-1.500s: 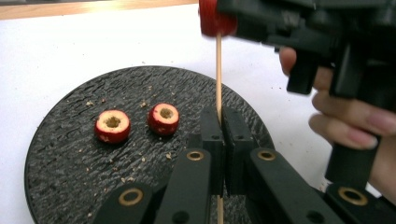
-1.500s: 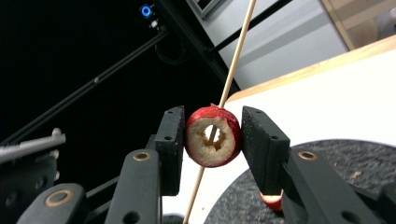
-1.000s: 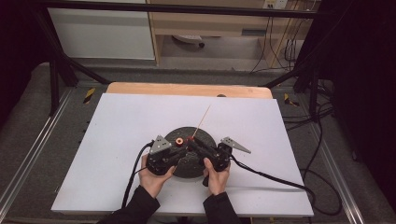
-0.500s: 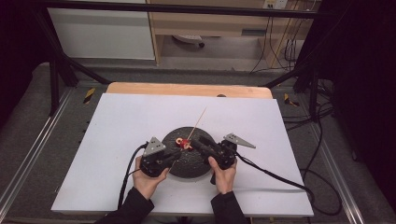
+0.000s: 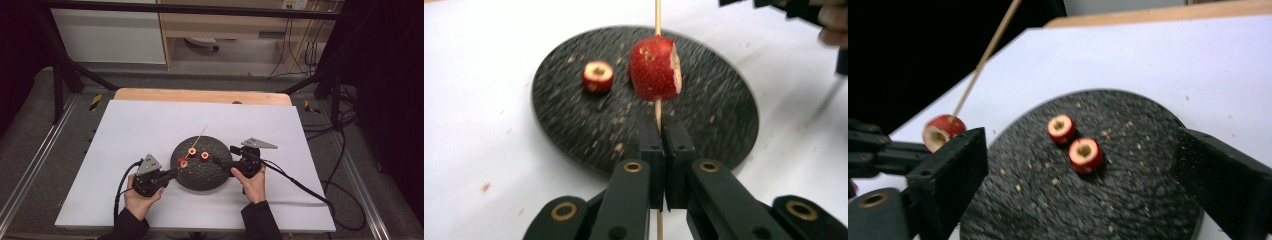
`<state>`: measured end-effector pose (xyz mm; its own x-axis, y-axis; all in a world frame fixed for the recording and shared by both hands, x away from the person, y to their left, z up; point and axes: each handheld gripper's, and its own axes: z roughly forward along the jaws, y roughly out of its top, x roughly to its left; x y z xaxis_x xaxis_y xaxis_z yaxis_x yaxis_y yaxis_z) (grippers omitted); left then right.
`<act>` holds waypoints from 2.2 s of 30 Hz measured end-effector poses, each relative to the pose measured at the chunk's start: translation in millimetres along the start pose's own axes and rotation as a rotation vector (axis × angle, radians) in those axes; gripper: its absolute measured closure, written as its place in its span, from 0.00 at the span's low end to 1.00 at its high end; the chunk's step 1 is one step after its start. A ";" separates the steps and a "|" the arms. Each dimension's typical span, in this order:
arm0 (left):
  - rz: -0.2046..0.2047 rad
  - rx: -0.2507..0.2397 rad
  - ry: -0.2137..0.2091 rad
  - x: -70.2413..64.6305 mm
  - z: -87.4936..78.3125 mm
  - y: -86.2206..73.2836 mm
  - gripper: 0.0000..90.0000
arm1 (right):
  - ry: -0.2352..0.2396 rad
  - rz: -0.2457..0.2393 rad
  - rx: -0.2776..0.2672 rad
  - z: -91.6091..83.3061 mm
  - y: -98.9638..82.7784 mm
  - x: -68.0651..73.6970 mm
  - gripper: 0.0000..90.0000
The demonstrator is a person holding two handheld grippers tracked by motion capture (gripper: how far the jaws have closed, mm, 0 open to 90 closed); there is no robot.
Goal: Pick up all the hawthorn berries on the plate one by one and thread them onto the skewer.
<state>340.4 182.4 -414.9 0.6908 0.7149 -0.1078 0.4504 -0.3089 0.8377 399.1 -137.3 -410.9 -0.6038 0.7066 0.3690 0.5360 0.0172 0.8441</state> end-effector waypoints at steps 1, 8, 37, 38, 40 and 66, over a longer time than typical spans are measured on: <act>-0.002 0.002 -0.002 1.9 -2.3 -2.7 0.98 | -0.007 -0.011 0.017 -0.1 -0.2 -0.8 0.08; -0.003 0.035 0.003 13.1 -20.7 -19.3 0.98 | -0.047 -0.052 0.132 4.6 0.5 -8.4 0.07; 0.005 0.080 0.007 26.5 -30.7 -37.1 0.98 | -0.107 -0.239 0.539 79.0 45.2 14.6 0.28; 0.005 0.079 0.008 26.5 -30.7 -37.1 0.98 | -0.104 -0.236 0.548 81.7 45.5 14.6 0.30; 0.004 0.081 0.009 26.8 -30.5 -37.2 0.98 | -0.109 -0.232 0.569 86.7 45.8 14.3 0.34; 0.004 0.083 0.006 27.4 -29.5 -36.7 0.98 | -0.077 -0.243 0.695 112.7 44.5 8.5 0.69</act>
<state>326.2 231.9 -432.8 0.6896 0.7171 -0.1013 0.4929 -0.3623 0.7911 484.3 -50.8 -414.0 -0.7238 0.6728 0.1535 0.6579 0.6057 0.4476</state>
